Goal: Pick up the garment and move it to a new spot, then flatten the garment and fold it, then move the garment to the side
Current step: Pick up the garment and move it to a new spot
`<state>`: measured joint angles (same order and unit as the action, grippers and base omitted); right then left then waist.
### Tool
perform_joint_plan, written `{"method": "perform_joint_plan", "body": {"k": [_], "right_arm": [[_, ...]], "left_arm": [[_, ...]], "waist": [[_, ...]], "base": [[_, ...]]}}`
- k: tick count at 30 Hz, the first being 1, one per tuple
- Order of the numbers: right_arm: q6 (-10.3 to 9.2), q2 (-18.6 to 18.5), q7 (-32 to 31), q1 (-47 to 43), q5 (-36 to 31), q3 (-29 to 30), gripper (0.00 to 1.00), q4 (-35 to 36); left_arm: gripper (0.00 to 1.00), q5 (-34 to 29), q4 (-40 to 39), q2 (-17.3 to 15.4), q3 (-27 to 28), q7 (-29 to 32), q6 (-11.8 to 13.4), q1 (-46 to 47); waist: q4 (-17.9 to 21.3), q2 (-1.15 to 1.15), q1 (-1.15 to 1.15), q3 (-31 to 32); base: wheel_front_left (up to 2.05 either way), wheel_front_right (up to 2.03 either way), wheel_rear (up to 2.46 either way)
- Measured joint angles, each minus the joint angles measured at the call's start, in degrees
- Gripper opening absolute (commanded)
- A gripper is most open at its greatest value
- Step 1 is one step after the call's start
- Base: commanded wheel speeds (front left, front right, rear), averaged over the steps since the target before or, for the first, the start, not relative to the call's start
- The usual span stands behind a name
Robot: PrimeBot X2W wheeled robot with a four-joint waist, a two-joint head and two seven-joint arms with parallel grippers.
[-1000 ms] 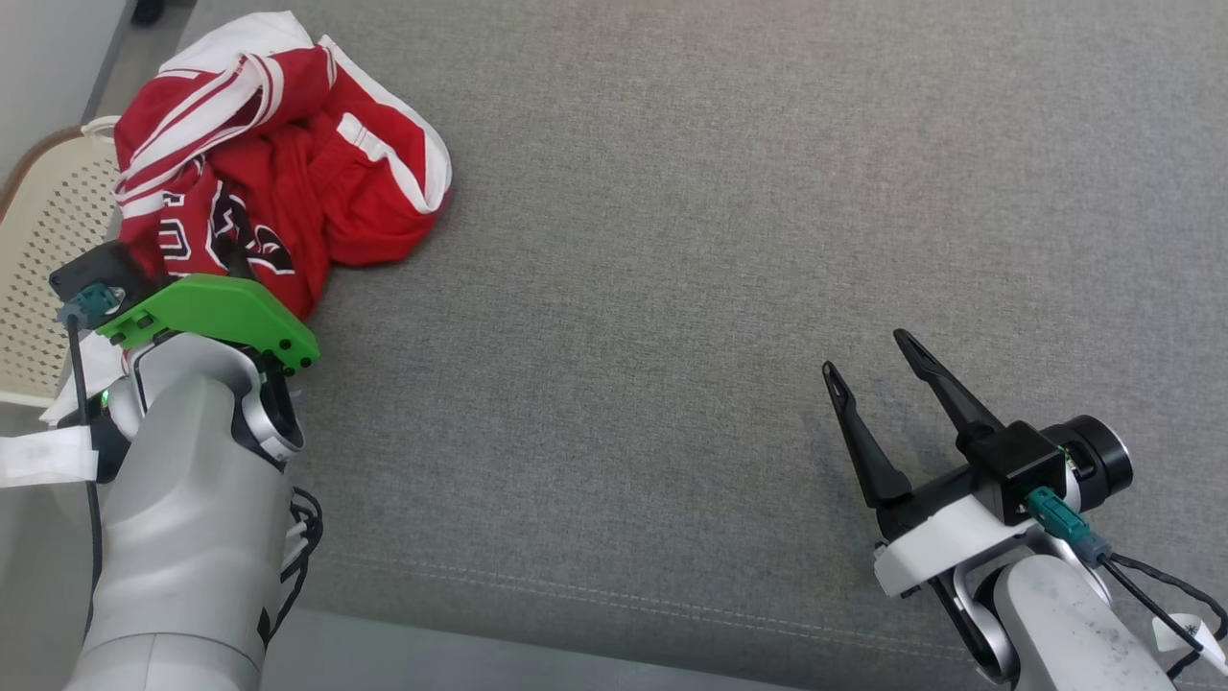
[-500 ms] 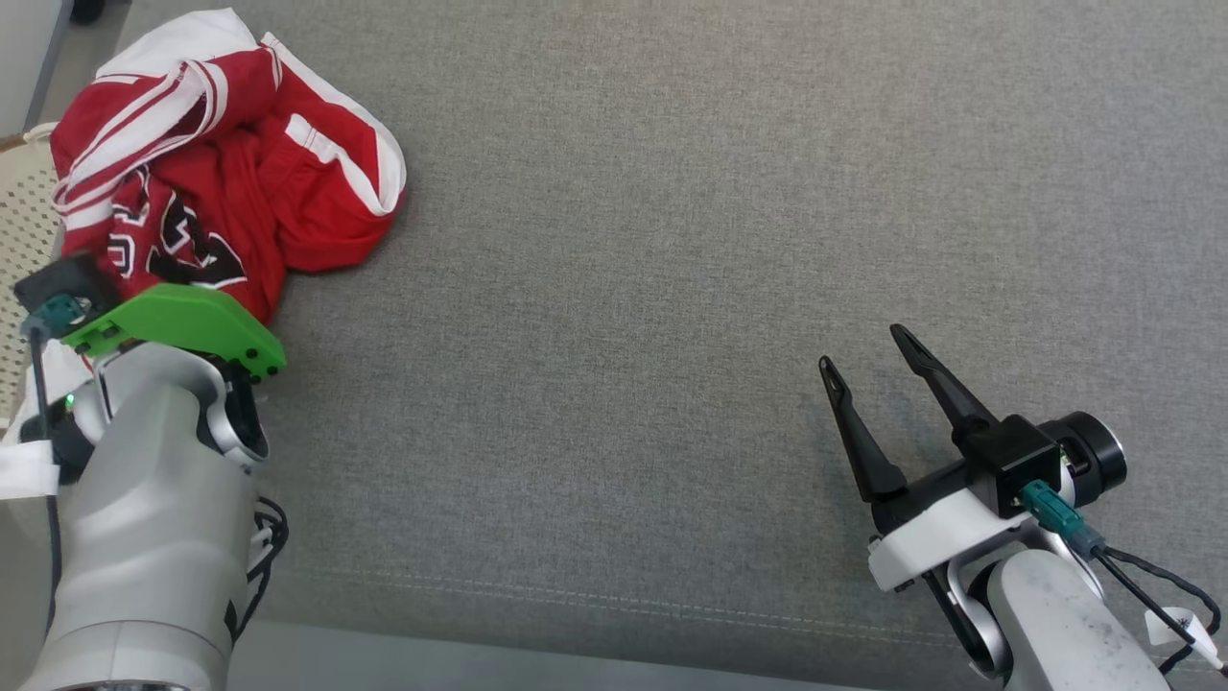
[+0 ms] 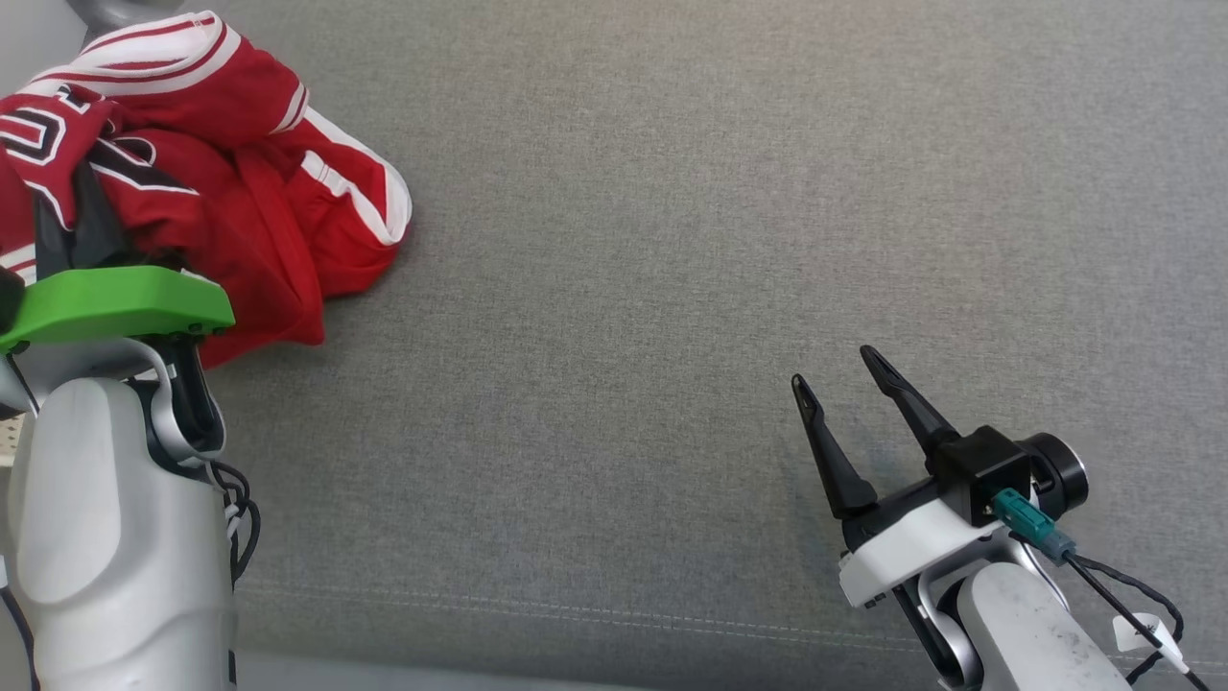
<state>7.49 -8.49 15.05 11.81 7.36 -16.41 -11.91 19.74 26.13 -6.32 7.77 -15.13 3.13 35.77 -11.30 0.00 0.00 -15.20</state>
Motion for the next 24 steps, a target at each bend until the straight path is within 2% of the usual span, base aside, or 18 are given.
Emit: {"method": "perform_joint_plan", "body": {"k": [2, 3, 4, 7, 11, 24], "right_arm": [[0.00, 0.4, 0.0, 0.0, 0.1, -0.1, 1.00, -0.1], [0.00, 0.6, 0.0, 0.0, 0.1, -0.3, 1.00, -0.1], [0.00, 0.6, 0.0, 0.0, 0.1, -0.3, 1.00, -0.1], [0.00, 1.2, 0.0, 0.0, 0.3, -0.2, 1.00, -0.2], [0.00, 2.1, 0.0, -0.3, 1.0, 0.2, 1.00, -0.1], [0.00, 4.3, 0.0, -1.4, 3.0, 0.3, 1.00, -0.3]], "left_arm": [[0.00, -1.8, -2.6, 0.6, 0.5, 0.0, -1.2, -0.9], [0.00, -2.9, -5.4, 1.3, 0.5, 0.0, -3.1, -1.1], [0.00, -2.9, -5.4, 1.3, 0.5, 0.0, -3.1, -1.1], [0.00, -4.0, -8.9, 2.0, 0.0, 0.0, -5.7, -1.1], [0.00, -4.2, -10.9, 2.8, -2.1, 0.0, -7.8, -1.2], [0.00, -3.5, -8.1, 3.4, -14.4, 0.0, -10.0, 1.2]], "waist": [[0.6, 0.00, 0.00, 0.6], [1.3, 0.00, 0.00, 1.2], [1.3, 0.00, 0.00, 1.2], [2.8, 0.00, 0.00, 1.9], [5.3, 0.00, 0.00, 2.9], [17.5, 0.00, 0.00, 5.4]], "base": [[0.00, 0.00, 0.00], [0.00, 0.00, 0.00], [0.00, 0.00, 0.00], [0.00, 0.00, 0.00], [0.00, 0.00, 0.00], [0.00, 0.00, 0.00]]}}
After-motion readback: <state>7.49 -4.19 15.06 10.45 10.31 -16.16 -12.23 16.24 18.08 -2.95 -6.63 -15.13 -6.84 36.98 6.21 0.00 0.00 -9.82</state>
